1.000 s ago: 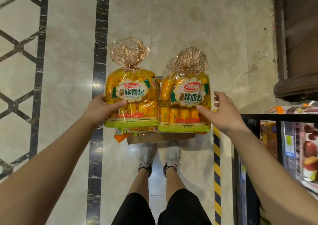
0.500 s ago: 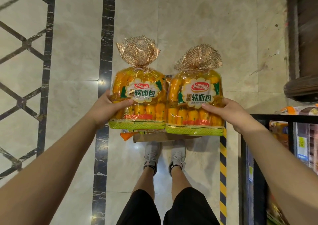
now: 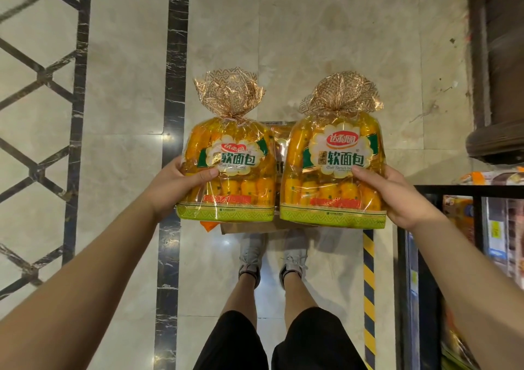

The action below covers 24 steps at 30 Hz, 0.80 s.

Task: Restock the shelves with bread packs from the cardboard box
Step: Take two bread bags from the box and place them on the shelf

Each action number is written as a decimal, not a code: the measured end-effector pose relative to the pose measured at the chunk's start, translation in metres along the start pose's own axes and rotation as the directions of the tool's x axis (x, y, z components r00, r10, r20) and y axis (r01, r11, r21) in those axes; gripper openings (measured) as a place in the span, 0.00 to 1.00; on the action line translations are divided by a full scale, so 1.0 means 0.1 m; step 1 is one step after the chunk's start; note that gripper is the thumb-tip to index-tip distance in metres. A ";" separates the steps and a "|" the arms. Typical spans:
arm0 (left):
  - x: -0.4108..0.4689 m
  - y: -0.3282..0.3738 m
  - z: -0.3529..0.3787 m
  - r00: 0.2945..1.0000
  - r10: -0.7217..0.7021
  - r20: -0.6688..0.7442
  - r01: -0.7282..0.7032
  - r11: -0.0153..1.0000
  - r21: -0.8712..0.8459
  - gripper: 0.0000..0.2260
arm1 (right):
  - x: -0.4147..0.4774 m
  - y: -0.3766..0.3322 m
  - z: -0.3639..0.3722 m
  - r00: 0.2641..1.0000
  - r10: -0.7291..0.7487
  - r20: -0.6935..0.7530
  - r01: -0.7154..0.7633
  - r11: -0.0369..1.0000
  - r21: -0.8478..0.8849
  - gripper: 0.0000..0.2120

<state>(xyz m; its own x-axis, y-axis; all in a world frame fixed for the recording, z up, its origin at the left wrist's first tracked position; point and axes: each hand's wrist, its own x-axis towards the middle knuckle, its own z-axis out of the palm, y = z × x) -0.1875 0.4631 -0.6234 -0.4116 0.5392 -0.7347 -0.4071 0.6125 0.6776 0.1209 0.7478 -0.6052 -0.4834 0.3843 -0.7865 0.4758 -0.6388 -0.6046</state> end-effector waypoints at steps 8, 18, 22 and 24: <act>-0.20 0.27 0.04 0.998 0.059 0.006 -0.058 0.997 -0.047 0.47 | -0.26 -0.14 -0.06 0.996 -0.086 0.010 0.086 0.996 0.015 0.23; -0.87 1.20 0.33 0.987 0.149 0.056 -0.146 0.988 -0.045 0.51 | -1.21 -0.66 -0.17 0.974 -0.220 -0.059 0.225 0.969 0.099 0.29; -1.25 1.58 0.49 0.972 0.214 0.094 -0.212 0.977 -0.029 0.50 | -1.75 -0.87 -0.26 0.952 -0.284 -0.115 0.294 0.952 0.083 0.22; -1.43 1.74 0.58 0.965 0.242 0.101 -0.240 0.970 -0.034 0.50 | -2.00 -0.95 -0.32 0.937 -0.310 -0.159 0.325 0.942 0.082 0.21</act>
<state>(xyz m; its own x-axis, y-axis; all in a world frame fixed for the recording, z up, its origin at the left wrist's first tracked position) -0.1520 0.5259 -0.4025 -0.4131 0.7272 -0.5482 -0.3240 0.4452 0.8348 0.1960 0.7529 -0.3947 -0.4839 0.6641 -0.5700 0.2309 -0.5314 -0.8151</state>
